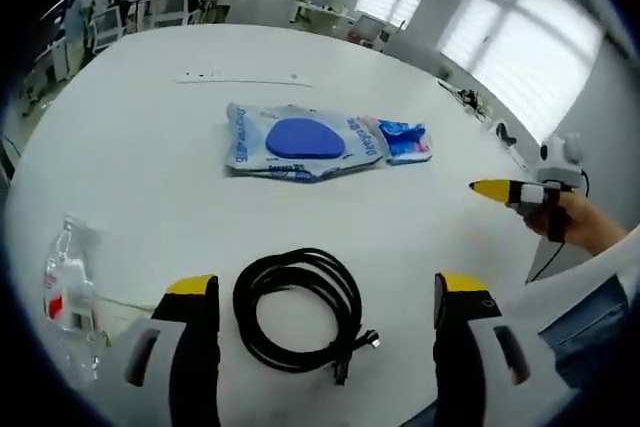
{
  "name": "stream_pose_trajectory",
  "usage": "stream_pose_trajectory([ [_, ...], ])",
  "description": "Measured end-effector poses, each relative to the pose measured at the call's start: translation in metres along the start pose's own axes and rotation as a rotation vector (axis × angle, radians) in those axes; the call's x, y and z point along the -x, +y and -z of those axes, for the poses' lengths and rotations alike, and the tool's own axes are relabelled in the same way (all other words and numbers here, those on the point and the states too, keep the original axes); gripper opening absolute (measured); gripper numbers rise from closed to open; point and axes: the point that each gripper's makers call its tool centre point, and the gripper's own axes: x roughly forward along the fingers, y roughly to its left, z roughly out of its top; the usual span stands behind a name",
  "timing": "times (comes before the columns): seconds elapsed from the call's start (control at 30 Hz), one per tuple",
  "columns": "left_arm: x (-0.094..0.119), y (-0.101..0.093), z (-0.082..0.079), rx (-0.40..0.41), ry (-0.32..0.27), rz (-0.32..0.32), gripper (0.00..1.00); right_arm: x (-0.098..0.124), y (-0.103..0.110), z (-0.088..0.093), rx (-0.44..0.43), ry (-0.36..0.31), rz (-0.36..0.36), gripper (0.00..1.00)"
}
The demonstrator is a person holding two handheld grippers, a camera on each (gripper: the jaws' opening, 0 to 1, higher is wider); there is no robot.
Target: Arrange the tabletop items into an orderly group along one side of the table until the central work area is clear of visible clutter.
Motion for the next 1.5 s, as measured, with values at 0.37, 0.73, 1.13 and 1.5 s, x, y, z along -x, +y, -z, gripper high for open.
stream_pose_trajectory([
  [0.37, -0.023, 0.012, 0.033, -0.088, 0.122, -0.103, 0.99, -0.010, 0.008, 0.018, -0.030, 0.046, -0.042, 0.53],
  [0.73, -0.028, 0.027, 0.034, -0.174, 0.131, -0.178, 0.78, -0.012, 0.009, 0.023, -0.077, 0.043, -0.060, 0.49],
  [1.13, -0.026, 0.034, 0.031, -0.159, 0.084, -0.186, 0.60, -0.007, 0.010, 0.035, -0.107, 0.049, -0.053, 0.44],
  [1.5, -0.020, 0.036, 0.019, -0.094, 0.026, -0.186, 0.48, 0.004, 0.012, 0.038, -0.122, 0.034, -0.048, 0.42],
])
